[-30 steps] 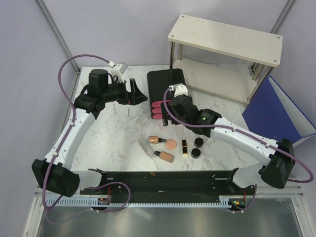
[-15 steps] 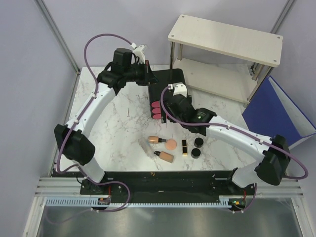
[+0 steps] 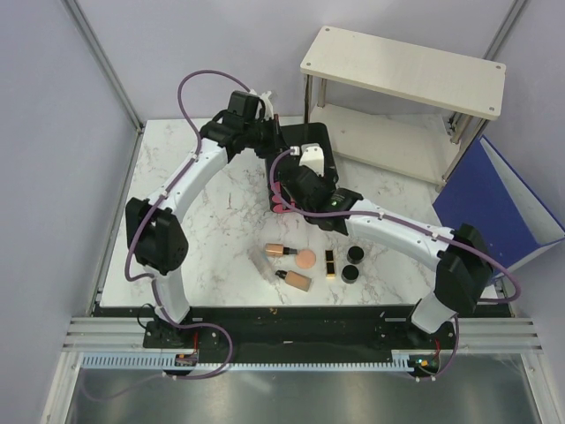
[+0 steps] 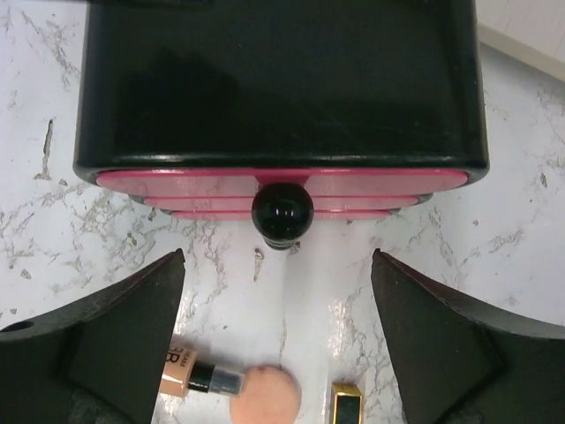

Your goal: Organize the makeup

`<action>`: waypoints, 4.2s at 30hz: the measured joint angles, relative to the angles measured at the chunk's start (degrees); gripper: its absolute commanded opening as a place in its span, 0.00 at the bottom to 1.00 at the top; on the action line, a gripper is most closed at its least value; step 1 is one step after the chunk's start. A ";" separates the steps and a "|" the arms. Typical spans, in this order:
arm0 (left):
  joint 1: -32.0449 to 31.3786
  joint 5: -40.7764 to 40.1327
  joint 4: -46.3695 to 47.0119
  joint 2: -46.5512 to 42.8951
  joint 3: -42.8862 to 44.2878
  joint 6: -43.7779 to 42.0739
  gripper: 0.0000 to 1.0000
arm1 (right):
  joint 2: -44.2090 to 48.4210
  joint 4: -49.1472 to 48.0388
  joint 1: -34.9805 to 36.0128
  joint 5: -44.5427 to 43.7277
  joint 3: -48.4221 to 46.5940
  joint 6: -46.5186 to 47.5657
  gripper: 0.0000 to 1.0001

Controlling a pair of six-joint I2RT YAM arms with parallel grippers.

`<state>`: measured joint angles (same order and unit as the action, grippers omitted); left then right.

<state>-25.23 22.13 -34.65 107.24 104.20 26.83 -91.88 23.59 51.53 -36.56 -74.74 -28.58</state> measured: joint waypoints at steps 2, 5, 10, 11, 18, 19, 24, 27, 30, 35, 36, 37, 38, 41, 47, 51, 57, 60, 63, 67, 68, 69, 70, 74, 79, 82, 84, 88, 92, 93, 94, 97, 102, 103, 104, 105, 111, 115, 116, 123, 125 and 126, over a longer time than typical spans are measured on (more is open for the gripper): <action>-0.02 -1.05 -0.90 0.92 0.20 0.37 0.02 | -1.18 -0.50 -0.02 -1.05 -1.11 0.37 0.91; -0.02 -1.99 -2.40 2.34 0.81 0.50 0.02 | -2.54 -0.96 -0.33 -1.86 -2.49 0.90 0.87; -0.02 -2.64 -3.63 3.80 1.57 0.96 0.02 | -4.24 -1.81 -0.87 -2.40 -3.52 1.03 0.82; -0.02 -2.67 -4.04 3.82 1.70 0.96 0.02 | -4.44 -1.81 -1.09 -2.47 -3.52 1.01 0.81; -0.02 -2.62 -4.70 4.44 2.56 0.98 0.02 | -4.52 -2.16 -2.58 -2.51 -3.43 0.90 0.77; -0.02 -2.62 -4.68 4.59 2.75 0.98 0.02 | -4.52 -2.25 -2.75 -2.49 -3.41 0.85 0.76; -0.02 -2.60 -4.70 4.79 2.99 0.98 0.02 | -4.74 -3.23 -3.76 -1.73 -3.02 0.66 0.65; -0.02 -2.58 -4.70 4.81 2.99 0.98 0.02 | -5.05 -3.63 -3.87 -1.16 -2.78 0.37 0.65; -0.02 -2.58 -4.70 4.85 3.02 0.98 0.02 | -5.60 -4.50 -4.15 -0.24 -2.01 0.26 0.62; -0.02 -2.51 -4.68 5.09 3.19 0.96 0.02 | -6.71 -5.29 -4.55 1.38 -1.49 -0.17 0.37; -0.02 -2.51 -4.66 5.16 3.30 0.96 0.02 | -6.88 -5.51 -4.55 1.77 -1.46 -0.22 0.30; -0.02 -2.47 -4.66 5.25 3.39 0.96 0.02 | -7.02 -5.75 -4.57 2.16 -1.44 -0.15 0.21; -0.02 -2.45 -4.63 5.33 3.43 0.96 0.02 | -7.10 -5.77 -4.57 2.01 -1.42 -0.22 0.07; -0.02 -2.40 -4.59 5.40 3.50 0.96 0.02 | -7.08 -5.81 -4.68 2.32 -1.42 -0.28 0.00; -0.02 -2.40 -4.57 5.44 3.50 0.96 0.02 | -6.03 -7.72 -4.92 3.23 0.37 -0.52 0.00; -0.02 -2.32 -4.46 5.55 3.52 0.96 0.02 | -2.78 -11.10 -5.31 5.88 4.96 -1.46 0.00; -0.02 -2.08 -4.24 5.73 3.54 0.98 0.02 | 6.73 -11.96 -4.48 11.28 14.58 -2.82 0.00; -0.02 -1.97 -4.02 5.84 3.54 1.01 0.02 | 11.89 -10.14 -4.17 13.25 18.67 -3.15 0.00; -0.02 -1.51 -3.72 6.05 3.54 1.01 0.02 | 16.81 -8.66 -3.72 14.91 22.51 -3.56 0.00; -0.02 -1.01 -3.06 6.29 3.52 1.03 0.02 | 21.86 -7.67 -3.26 16.52 26.77 -4.42 0.00; -0.02 -0.98 -2.93 6.34 3.52 1.05 0.02 | 22.47 -7.54 -3.26 16.96 27.47 -4.57 0.00; -0.02 -0.98 -2.86 6.36 3.52 1.03 0.02 | 22.73 -7.37 -3.23 17.35 27.96 -4.68 0.00; -0.02 -0.98 -2.82 6.36 3.52 1.05 0.02 | 22.77 -7.28 -3.19 17.70 28.30 -4.72 0.00; -0.02 -1.01 -2.71 6.38 3.52 1.05 0.02 | 22.32 -6.21 -2.45 18.27 28.48 -4.76 0.00; -0.02 -1.01 -2.47 6.38 3.41 1.03 0.02 | 21.79 -5.44 -1.64 18.10 28.50 -4.85 0.04; -0.02 -0.92 -2.29 6.38 3.28 1.05 0.02 | 21.07 -5.49 -1.53 17.88 28.48 -4.83 0.05; -0.02 -0.81 -2.01 6.38 3.13 1.05 0.02 | 20.24 -5.46 -1.46 17.62 28.20 -4.63 0.06; -0.02 -0.61 -1.53 6.38 2.84 1.05 0.02 | 18.12 -4.52 -1.46 17.59 26.88 -4.17 0.08; -0.02 -0.55 -0.94 6.38 2.56 1.05 0.02 | 16.63 -4.24 -1.36 17.59 25.79 -4.22 0.23; -0.02 -0.55 -0.83 6.36 2.49 1.05 0.02 | 16.59 -4.24 -1.36 17.59 25.77 -4.24 0.25; -0.02 -0.55 -0.74 6.34 2.43 1.05 0.02 | 16.57 -4.24 -1.25 17.57 25.77 -4.24 0.27; -0.02 -0.52 -0.61 6.27 2.32 1.03 0.02 | 16.57 -4.26 -1.09 17.44 25.77 -4.22 0.40; -0.02 -0.50 -0.46 6.27 2.23 1.03 0.02 | 16.48 -4.13 -0.83 18.18 25.75 -4.20 0.70; -0.02 -0.52 -0.44 6.27 2.23 1.03 0.02 | 16.46 -4.20 -0.72 18.36 25.75 -4.11 0.72; -0.02 -0.52 -0.39 6.27 2.23 1.03 0.02 | 16.48 -4.24 -0.68 18.56 25.75 -4.04 0.74; -0.02 -0.52 -0.39 6.27 2.23 1.03 0.02 | 16.48 -4.22 -0.66 18.64 25.75 -3.89 0.75; -0.02 -0.61 -0.28 6.08 2.01 1.03 0.09 | 17.03 -4.20 -0.37 19.06 25.75 -3.54 0.79; -0.02 -0.87 -0.35 5.62 1.55 1.01 0.11 | 18.16 -3.41 -0.07 20.04 25.75 -2.67 0.84; -0.02 -0.98 -0.44 5.51 1.46 1.01 0.11 | 18.67 -2.97 0.13 20.31 25.75 -2.47 0.85; -0.02 -1.18 -1.09 5.14 1.27 0.85 0.14 | 24.35 -1.75 2.62 24.22 28.92 -0.15 0.86; -0.02 -1.18 -1.25 5.09 1.25 0.68 0.15 | 25.09 -1.33 3.98 25.46 30.34 0.39 0.87; -0.02 -1.20 -1.31 5.01 1.25 0.57 0.15 | 25.09 -0.85 4.74 26.01 30.77 0.55 0.86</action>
<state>-25.26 20.93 -35.97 112.25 105.45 27.40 -66.78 22.74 56.27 -10.55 -43.97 -28.03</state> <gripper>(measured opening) 0.138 0.863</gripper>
